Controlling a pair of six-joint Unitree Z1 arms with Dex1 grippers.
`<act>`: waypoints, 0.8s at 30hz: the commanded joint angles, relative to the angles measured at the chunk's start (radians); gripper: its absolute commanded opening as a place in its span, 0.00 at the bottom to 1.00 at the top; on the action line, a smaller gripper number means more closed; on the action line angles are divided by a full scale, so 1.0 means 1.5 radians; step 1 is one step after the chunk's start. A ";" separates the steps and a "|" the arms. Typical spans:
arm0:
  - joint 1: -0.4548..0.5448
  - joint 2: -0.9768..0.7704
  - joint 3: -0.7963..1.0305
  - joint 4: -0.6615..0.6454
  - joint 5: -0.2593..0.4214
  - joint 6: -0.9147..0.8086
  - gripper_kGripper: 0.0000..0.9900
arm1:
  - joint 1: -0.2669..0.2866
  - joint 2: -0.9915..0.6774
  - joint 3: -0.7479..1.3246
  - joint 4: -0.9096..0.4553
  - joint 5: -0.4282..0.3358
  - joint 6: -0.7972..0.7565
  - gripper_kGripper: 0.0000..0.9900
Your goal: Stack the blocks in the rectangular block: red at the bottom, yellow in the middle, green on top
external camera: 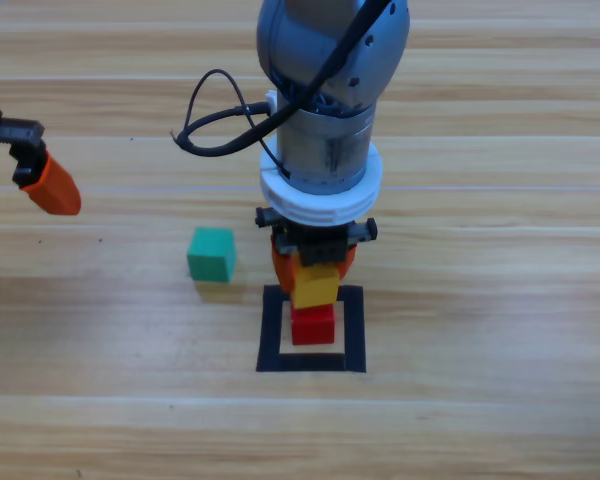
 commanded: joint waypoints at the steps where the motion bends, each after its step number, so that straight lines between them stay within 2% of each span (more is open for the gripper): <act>1: 0.019 -0.004 0.017 -0.005 -0.007 0.008 0.96 | 0.013 0.052 -0.002 0.016 -0.005 0.009 0.11; 4: 0.020 -0.005 0.017 -0.005 -0.006 0.008 0.96 | 0.013 0.056 -0.001 0.016 -0.006 0.008 0.18; 14: 0.021 -0.004 0.018 -0.006 -0.006 0.010 0.96 | 0.013 0.063 -0.001 0.018 -0.008 0.008 0.18; 15: 0.022 -0.004 0.019 -0.006 -0.006 0.010 0.96 | 0.013 0.063 -0.001 0.018 -0.008 0.008 0.23; 16: 0.022 -0.004 0.019 -0.006 -0.006 0.010 0.96 | 0.013 0.063 -0.001 0.018 -0.008 0.007 0.35; 17: 0.022 -0.004 0.019 -0.006 -0.006 0.010 0.96 | 0.013 0.062 -0.003 0.018 -0.008 0.005 0.54; 18: 0.023 -0.004 0.020 -0.007 -0.006 0.010 0.96 | 0.013 0.058 -0.003 0.019 -0.013 0.008 0.85; 19: 0.023 -0.004 0.021 -0.008 -0.006 0.010 0.96 | 0.013 0.053 -0.002 0.019 -0.016 0.009 0.99; 24: 0.024 -0.004 0.022 -0.011 -0.006 0.011 0.96 | 0.017 0.018 -0.023 0.020 -0.021 0.003 1.00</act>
